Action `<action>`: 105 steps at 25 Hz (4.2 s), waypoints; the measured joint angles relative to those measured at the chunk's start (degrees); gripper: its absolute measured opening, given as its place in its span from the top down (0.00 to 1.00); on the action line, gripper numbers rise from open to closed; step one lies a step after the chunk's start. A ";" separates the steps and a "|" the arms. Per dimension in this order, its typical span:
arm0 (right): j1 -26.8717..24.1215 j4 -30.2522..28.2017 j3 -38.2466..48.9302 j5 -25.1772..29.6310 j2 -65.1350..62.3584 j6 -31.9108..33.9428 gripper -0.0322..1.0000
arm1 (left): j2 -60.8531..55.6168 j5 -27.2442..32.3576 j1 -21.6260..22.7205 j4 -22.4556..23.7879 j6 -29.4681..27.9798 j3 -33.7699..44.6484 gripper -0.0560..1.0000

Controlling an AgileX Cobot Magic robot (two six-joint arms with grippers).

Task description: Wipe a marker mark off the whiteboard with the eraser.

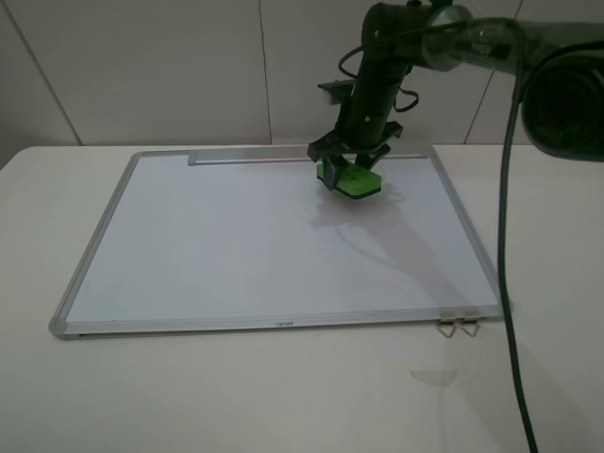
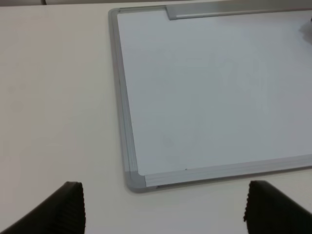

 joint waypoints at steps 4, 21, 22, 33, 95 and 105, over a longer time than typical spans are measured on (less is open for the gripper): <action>-2.21 -2.34 7.26 0.05 -7.88 2.73 0.40 | 0.00 0.00 0.00 0.00 0.00 0.00 0.30; -12.60 -6.51 59.65 -29.36 -39.01 17.52 0.40 | 0.00 0.00 0.00 0.00 -0.11 0.00 0.30; -12.60 -6.29 62.00 -30.86 -39.02 17.89 0.40 | 0.00 0.00 0.00 0.00 -0.11 0.00 0.30; -12.60 -0.48 74.61 -46.70 -39.06 18.57 0.40 | 0.00 0.00 0.00 0.00 -0.11 0.00 0.30; -12.60 -4.05 90.63 -8.68 -107.83 6.39 0.17 | 0.00 0.00 0.00 -0.33 -0.11 0.00 0.30; -12.83 -4.05 90.82 -9.05 -117.24 6.39 0.17 | 0.00 0.00 0.00 -0.33 -0.11 0.00 0.30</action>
